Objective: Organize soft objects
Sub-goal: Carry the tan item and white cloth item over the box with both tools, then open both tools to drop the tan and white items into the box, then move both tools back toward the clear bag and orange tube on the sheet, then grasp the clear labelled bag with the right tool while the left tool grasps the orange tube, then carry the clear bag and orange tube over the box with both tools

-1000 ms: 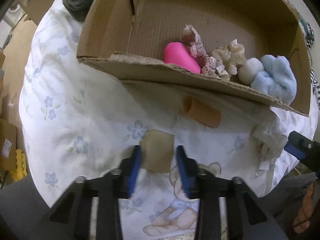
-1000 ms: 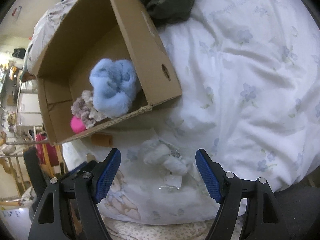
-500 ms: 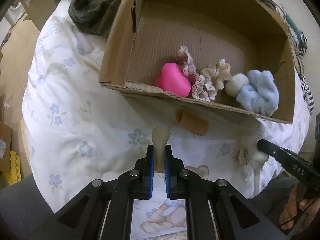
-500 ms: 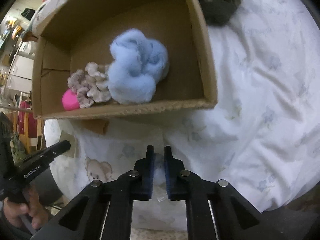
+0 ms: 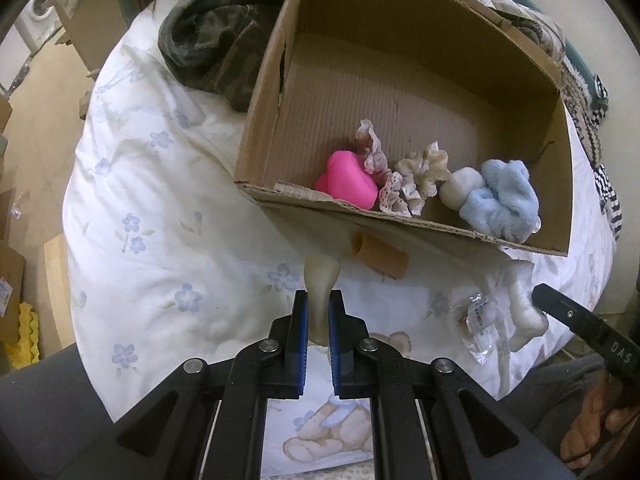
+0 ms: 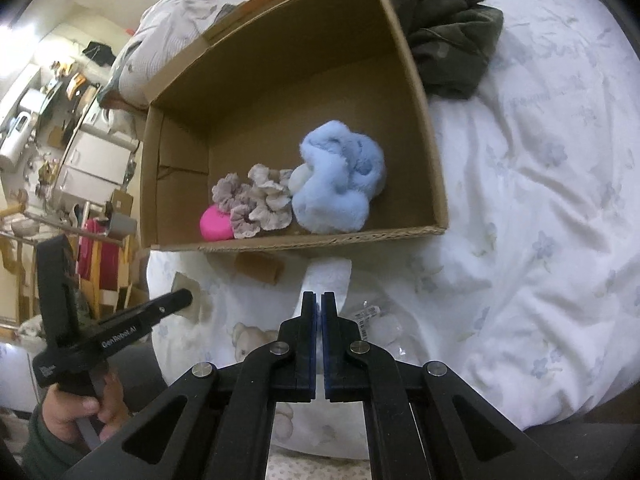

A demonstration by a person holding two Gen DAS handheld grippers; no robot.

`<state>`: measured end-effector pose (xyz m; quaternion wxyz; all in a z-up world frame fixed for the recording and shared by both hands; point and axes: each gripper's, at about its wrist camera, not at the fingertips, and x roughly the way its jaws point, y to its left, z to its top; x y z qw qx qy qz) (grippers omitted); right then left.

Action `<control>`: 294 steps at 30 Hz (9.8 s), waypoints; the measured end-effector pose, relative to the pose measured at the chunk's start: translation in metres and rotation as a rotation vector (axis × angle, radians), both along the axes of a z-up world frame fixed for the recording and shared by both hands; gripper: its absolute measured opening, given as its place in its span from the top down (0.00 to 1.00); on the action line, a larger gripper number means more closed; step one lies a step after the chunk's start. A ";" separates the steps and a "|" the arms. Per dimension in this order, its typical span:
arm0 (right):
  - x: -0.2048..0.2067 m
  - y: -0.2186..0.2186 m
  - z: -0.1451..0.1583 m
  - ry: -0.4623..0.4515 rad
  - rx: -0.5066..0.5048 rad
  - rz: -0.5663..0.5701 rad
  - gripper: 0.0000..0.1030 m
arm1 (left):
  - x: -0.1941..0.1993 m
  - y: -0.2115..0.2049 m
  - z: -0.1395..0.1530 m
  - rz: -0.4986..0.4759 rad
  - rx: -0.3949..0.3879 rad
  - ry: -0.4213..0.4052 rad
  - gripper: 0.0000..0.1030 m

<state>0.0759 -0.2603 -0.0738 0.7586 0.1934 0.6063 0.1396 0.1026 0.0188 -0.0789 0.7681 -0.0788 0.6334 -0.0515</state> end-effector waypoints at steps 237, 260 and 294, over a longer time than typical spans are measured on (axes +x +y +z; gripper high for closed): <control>0.009 0.025 0.004 0.029 -0.218 0.143 0.63 | -0.002 -0.005 0.004 -0.121 0.134 -0.197 0.92; -0.012 0.013 0.093 -0.327 -0.029 0.164 0.63 | -0.031 -0.032 0.106 -0.059 0.104 -0.508 0.92; 0.082 0.001 0.062 -0.289 -0.072 -0.028 0.63 | 0.080 -0.057 0.057 -0.099 0.104 -0.400 0.91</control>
